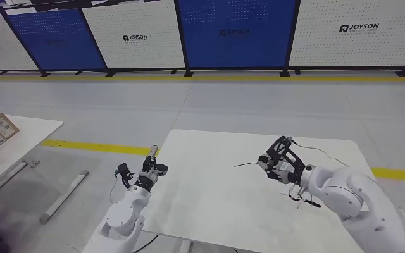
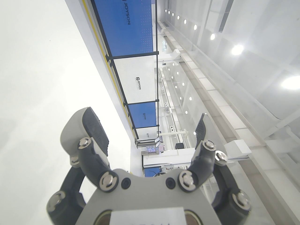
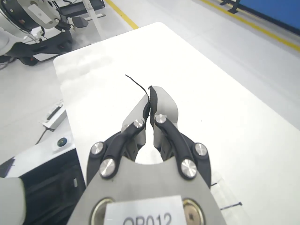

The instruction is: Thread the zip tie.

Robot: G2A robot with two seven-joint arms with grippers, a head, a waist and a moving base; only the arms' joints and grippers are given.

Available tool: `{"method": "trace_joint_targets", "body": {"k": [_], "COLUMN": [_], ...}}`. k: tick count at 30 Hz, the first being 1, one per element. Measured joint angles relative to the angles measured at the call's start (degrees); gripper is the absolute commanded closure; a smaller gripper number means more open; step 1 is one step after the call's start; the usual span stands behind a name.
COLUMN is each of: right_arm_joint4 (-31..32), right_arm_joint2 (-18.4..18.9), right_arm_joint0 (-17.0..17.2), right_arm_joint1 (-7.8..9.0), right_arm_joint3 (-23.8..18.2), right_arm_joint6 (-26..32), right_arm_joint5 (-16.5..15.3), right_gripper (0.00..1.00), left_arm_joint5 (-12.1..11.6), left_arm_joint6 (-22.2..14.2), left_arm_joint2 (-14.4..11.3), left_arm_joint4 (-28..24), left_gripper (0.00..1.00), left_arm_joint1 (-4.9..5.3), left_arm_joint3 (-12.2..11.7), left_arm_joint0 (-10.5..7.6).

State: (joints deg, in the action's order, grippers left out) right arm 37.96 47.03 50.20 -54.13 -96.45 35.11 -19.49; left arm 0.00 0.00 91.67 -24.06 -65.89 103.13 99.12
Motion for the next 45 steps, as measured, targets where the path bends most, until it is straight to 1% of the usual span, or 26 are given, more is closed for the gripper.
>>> {"method": "trace_joint_targets", "body": {"k": [2,4,7,22,25,27,30,36,37,39,40,41,45], "right_arm_joint4": [4.3,7.1,7.1,7.2,10.4,11.3,14.4,21.6,22.3,21.6,20.0,19.1,18.9], "right_arm_joint2": [-1.5,-3.0,-3.8,-3.7,-3.8,-4.5,-7.4,-16.1,-17.9,-20.3,-21.2,-21.3,-21.2], "right_arm_joint0": [-0.4,-0.4,-0.5,-0.5,-0.2,-0.7,-2.5,-7.5,-8.6,-10.3,-10.9,-11.0,-10.9], "right_arm_joint1": [0.3,0.58,0.73,0.72,0.72,0.82,1.42,3.62,4.03,4.5,4.59,4.6,4.58], "right_arm_joint3": [-0.7,-0.6,-0.2,-0.2,-0.6,-0.3,0.3,2.4,3.1,4.9,5.6,5.8,5.7], "right_arm_joint6": [-2.4,-4.8,-5.9,-5.9,-6.9,-8.2,-11.4,-21.1,-22.8,-25.6,-27.9,-28.9,-27.8], "right_arm_joint5": [0.0,0.0,0.0,0.0,0.0,0.0,0.0,0.0,0.0,0.0,0.0,0.0,0.0], "right_gripper": [1.0,1.0,1.0,1.0,1.0,1.0,1.0,1.0,1.0,1.0,1.0,1.0,1.0], "left_arm_joint5": [0.0,0.0,0.0,0.0,0.0,0.0,0.0,0.0,0.0,0.0,0.0,0.0,0.0], "left_arm_joint6": [0.0,0.0,0.0,0.0,0.0,0.0,0.0,0.0,0.0,0.0,0.0,0.0,0.0], "left_arm_joint2": [0.0,0.0,0.0,0.0,0.0,0.0,0.0,0.0,0.0,0.0,0.0,0.0,0.0], "left_arm_joint4": [0.0,0.0,0.0,0.0,0.0,0.0,0.0,0.0,0.0,0.0,0.0,0.0,0.0], "left_gripper": [0.0,0.0,0.0,0.0,0.0,0.0,0.0,0.0,0.0,0.0,0.0,0.0,0.0], "left_arm_joint1": [0.0,0.0,0.0,0.0,0.0,0.0,0.0,0.0,0.0,0.0,0.0,0.0,0.0], "left_arm_joint3": [0.0,0.0,0.0,0.0,0.0,0.0,0.0,0.0,0.0,0.0,0.0,0.0,0.0], "left_arm_joint0": [0.0,0.0,0.0,0.0,0.0,0.0,0.0,0.0,0.0,0.0,0.0,0.0,0.0]}}
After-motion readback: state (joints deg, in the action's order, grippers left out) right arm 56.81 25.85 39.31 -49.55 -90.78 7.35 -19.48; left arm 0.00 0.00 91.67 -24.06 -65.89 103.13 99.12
